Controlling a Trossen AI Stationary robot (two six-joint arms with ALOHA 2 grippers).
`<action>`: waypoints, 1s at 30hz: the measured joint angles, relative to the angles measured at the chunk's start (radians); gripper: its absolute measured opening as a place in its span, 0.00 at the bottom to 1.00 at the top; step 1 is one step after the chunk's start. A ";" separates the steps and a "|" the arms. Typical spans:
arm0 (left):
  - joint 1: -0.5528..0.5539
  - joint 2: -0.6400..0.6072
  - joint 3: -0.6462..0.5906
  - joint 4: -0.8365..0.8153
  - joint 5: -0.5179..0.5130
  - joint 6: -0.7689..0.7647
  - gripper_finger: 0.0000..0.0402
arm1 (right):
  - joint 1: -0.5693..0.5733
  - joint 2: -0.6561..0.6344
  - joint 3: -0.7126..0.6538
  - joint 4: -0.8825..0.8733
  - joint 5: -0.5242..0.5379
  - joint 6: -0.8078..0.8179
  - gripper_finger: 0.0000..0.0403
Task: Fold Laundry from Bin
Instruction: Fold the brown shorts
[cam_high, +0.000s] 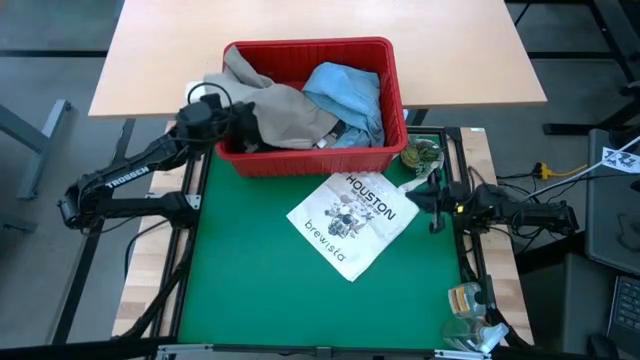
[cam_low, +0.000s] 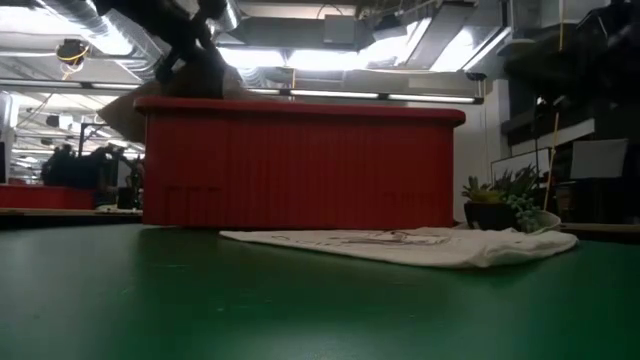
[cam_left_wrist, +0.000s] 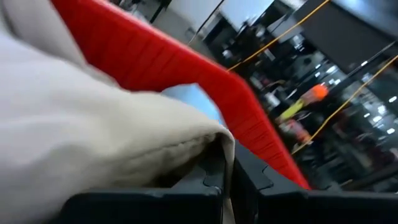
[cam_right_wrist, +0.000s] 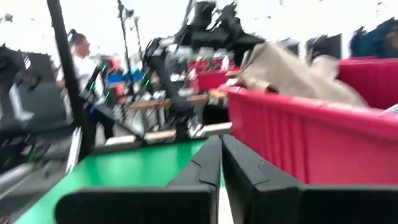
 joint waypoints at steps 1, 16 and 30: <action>0.000 0.000 0.000 0.016 0.000 0.000 0.01 | 0.000 0.000 0.000 0.019 0.007 0.001 0.08; 0.000 0.000 0.000 0.066 0.000 0.000 0.00 | 0.000 0.094 0.129 0.151 0.057 -0.020 0.58; 0.000 0.000 0.000 0.067 0.000 0.000 0.01 | 0.000 0.724 0.487 0.087 0.301 -0.243 0.60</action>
